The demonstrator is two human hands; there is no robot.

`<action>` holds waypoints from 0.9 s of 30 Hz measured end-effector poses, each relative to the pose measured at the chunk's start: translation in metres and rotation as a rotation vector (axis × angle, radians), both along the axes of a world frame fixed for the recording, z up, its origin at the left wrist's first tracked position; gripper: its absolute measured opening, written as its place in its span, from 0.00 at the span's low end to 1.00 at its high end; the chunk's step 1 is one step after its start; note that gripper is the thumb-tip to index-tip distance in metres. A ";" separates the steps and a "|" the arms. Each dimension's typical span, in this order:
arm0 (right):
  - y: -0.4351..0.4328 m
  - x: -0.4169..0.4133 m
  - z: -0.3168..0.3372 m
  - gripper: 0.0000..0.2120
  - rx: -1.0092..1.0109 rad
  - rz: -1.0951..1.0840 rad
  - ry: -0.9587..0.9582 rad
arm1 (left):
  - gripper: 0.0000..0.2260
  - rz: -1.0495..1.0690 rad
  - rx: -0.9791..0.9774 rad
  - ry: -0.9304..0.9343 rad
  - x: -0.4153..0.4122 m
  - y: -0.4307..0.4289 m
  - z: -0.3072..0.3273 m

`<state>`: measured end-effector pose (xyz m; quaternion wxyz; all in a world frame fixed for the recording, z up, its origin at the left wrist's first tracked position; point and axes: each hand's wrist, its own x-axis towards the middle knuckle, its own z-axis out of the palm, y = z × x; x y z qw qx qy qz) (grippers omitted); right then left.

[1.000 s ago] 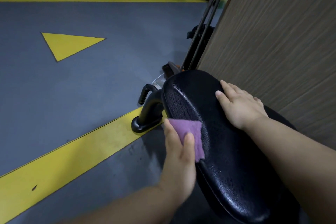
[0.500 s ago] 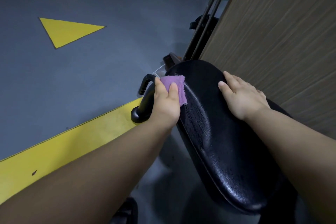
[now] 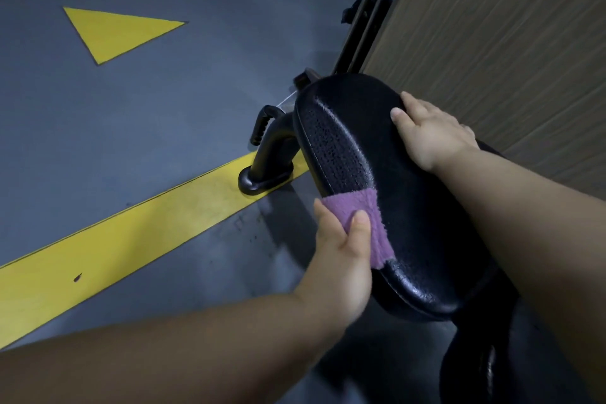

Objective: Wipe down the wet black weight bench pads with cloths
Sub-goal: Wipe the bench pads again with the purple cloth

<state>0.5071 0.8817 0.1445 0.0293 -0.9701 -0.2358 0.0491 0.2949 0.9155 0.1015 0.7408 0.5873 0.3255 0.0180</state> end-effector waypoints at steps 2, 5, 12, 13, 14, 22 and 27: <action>0.000 0.000 0.000 0.28 0.001 -0.002 0.000 | 0.28 0.027 -0.007 0.010 0.006 0.003 0.002; 0.000 -0.001 0.001 0.28 0.009 -0.002 -0.004 | 0.25 0.165 0.016 -0.030 0.029 0.024 0.002; -0.002 -0.001 -0.001 0.28 -0.002 -0.002 -0.003 | 0.26 0.275 0.090 0.020 0.059 0.054 0.003; -0.001 -0.001 -0.001 0.28 -0.003 0.000 -0.004 | 0.26 0.271 0.086 0.020 0.054 0.046 0.003; -0.001 0.000 0.000 0.28 -0.002 0.002 -0.008 | 0.26 0.264 0.079 0.020 0.049 0.037 0.003; -0.003 0.001 -0.002 0.27 -0.009 -0.013 -0.011 | 0.28 0.001 -0.051 -0.038 -0.008 -0.027 -0.013; -0.002 0.001 -0.002 0.28 -0.002 -0.012 -0.011 | 0.25 0.078 -0.061 -0.027 0.004 -0.012 -0.003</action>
